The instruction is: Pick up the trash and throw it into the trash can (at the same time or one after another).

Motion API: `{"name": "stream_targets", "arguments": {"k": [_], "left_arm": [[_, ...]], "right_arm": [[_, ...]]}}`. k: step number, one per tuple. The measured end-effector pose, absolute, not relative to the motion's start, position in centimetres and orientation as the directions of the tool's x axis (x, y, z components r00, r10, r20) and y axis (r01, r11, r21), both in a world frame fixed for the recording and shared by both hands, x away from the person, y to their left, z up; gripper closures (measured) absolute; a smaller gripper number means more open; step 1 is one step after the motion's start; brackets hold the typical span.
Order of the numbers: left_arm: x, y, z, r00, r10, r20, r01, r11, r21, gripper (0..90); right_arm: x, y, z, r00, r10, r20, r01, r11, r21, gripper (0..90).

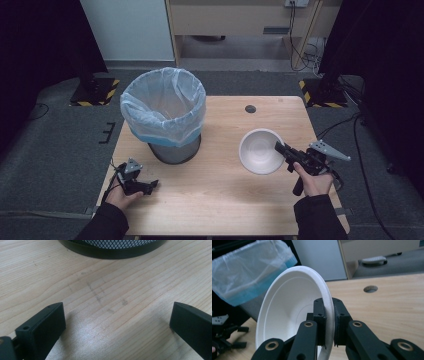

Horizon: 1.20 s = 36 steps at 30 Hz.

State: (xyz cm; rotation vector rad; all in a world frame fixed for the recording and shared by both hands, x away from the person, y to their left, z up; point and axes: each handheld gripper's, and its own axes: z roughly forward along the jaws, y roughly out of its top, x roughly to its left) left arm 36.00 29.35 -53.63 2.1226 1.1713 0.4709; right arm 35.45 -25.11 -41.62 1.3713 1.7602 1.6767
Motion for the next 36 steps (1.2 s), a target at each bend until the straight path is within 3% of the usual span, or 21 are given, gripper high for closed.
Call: {"name": "stream_targets", "arguments": {"k": [26, 36], "left_arm": [[36.0, 29.3, -53.6, 0.534, 0.846, -0.002, 0.608, -0.382, 0.696, 0.0], [36.0, 29.3, -53.6, 0.533, 0.846, -0.002, 0.608, -0.382, 0.696, 0.0]], "right_arm": [[37.3, -25.0, -33.4, -0.486, 0.793, 0.367, 0.151, -0.338, 0.929, 83.4], [38.0, -23.4, -30.7, -0.485, 0.810, 0.330, 0.075, -0.338, 0.938, 83.4]]}}
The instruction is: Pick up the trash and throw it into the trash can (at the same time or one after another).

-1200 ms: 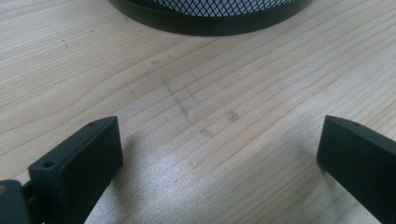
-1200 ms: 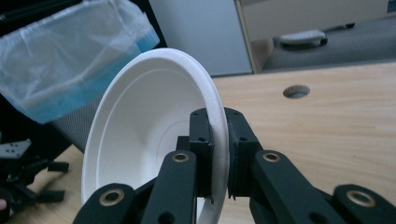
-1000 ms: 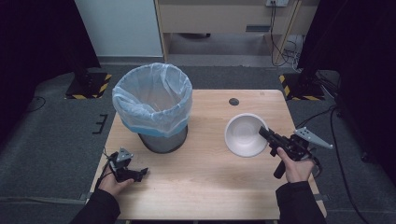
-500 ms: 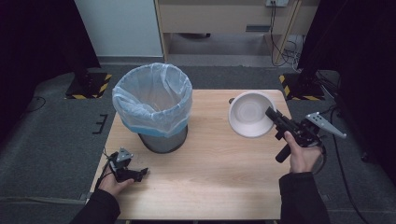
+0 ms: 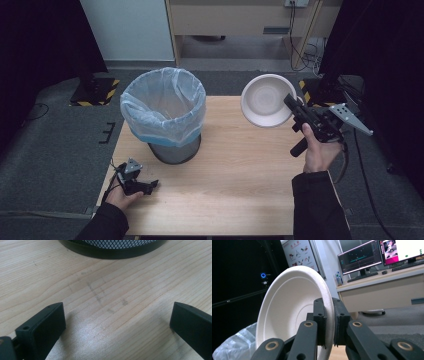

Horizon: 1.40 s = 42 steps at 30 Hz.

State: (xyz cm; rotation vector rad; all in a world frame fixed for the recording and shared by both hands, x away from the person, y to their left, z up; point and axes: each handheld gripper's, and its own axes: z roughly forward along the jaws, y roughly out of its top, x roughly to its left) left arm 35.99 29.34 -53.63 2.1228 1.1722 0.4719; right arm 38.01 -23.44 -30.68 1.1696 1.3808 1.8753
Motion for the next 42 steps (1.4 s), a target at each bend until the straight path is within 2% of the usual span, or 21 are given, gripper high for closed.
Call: {"name": "stream_targets", "arguments": {"k": [21, 42], "left_arm": [[36.0, 29.3, -53.6, 0.532, 0.847, -0.003, 0.608, -0.379, 0.697, 0.0], [36.0, 29.3, -53.6, 0.533, 0.846, -0.003, 0.608, -0.380, 0.697, 0.0]], "right_arm": [[39.6, -18.0, -25.7, -0.530, 0.803, 0.273, -0.010, -0.327, 0.945, 83.4], [42.8, -9.2, -24.5, -0.567, 0.802, 0.189, -0.004, -0.232, 0.973, 83.4]]}}
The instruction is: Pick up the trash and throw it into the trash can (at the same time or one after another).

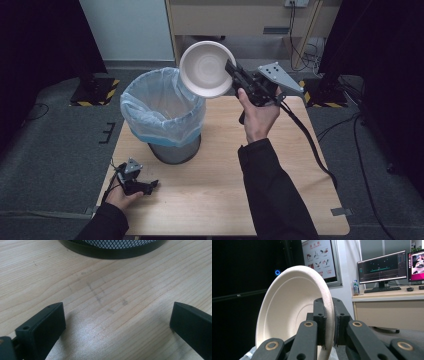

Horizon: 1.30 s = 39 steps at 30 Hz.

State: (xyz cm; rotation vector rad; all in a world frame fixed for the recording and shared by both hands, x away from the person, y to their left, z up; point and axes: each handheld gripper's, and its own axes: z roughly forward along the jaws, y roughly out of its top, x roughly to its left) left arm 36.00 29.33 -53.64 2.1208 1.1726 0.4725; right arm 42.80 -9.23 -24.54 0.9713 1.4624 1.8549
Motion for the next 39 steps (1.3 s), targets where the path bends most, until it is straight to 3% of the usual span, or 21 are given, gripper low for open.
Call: {"name": "stream_targets", "arguments": {"k": [10, 24, 29, 30, 31, 39], "left_arm": [[36.0, 29.3, -53.6, 0.532, 0.846, -0.003, 0.608, -0.379, 0.698, 0.0], [36.0, 29.3, -53.6, 0.533, 0.846, -0.003, 0.608, -0.380, 0.698, 0.0], [36.0, 29.3, -53.6, 0.532, 0.846, -0.003, 0.608, -0.379, 0.698, 0.0], [36.0, 29.3, -53.6, 0.532, 0.846, -0.003, 0.608, -0.379, 0.698, 0.0], [36.0, 29.3, -53.6, 0.533, 0.846, -0.004, 0.608, -0.380, 0.697, 0.0], [36.0, 29.3, -53.6, 0.533, 0.846, -0.003, 0.608, -0.380, 0.697, 0.0]], "right_arm": [[44.7, -4.9, -25.5, -0.583, 0.787, 0.200, 0.019, -0.233, 0.972, 83.4], [46.9, 0.0, -29.1, -0.589, 0.790, 0.168, 0.081, -0.149, 0.985, 82.7], [47.5, 0.6, -30.1, -0.653, 0.744, 0.141, 0.136, -0.068, 0.988, 55.7], [47.5, 0.6, -30.1, -0.653, 0.744, 0.141, 0.136, -0.068, 0.988, 55.7], [47.2, 0.2, -30.0, -0.666, 0.740, 0.095, 0.119, -0.021, 0.993, 50.0], [44.8, -5.2, -30.7, -0.670, 0.735, 0.100, 0.129, -0.017, 0.992, 30.8]]}}
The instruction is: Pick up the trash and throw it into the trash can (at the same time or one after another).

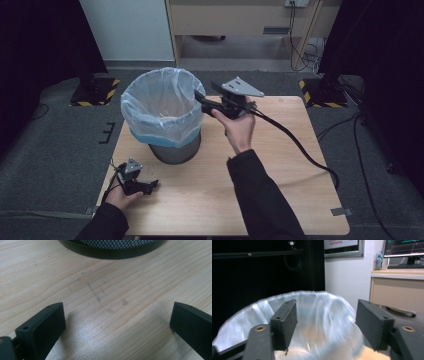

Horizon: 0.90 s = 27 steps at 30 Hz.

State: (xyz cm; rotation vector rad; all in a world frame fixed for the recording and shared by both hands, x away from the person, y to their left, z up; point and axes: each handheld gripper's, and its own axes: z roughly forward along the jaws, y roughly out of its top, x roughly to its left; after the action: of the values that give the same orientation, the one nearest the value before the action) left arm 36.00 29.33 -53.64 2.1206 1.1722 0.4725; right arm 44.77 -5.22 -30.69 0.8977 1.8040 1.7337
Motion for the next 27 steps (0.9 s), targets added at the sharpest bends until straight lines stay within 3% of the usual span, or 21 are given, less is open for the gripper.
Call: {"name": "stream_targets", "arguments": {"k": [4, 16, 27], "left_arm": [[36.0, 29.3, -53.6, 0.533, 0.846, -0.002, 0.608, -0.382, 0.696, 0.0], [36.0, 29.3, -53.6, 0.533, 0.846, -0.002, 0.608, -0.382, 0.696, 0.0], [36.0, 29.3, -53.6, 0.533, 0.846, -0.003, 0.609, -0.381, 0.696, 0.0]], "right_arm": [[42.6, -9.0, -33.6, -0.670, 0.739, 0.072, 0.180, 0.067, 0.981, 26.4], [38.7, -15.6, -41.8, -0.641, 0.757, 0.125, 0.334, 0.129, 0.934, 23.1], [37.2, -22.1, -49.9, -0.534, 0.837, 0.121, 0.570, 0.250, 0.783, 20.6]]}}
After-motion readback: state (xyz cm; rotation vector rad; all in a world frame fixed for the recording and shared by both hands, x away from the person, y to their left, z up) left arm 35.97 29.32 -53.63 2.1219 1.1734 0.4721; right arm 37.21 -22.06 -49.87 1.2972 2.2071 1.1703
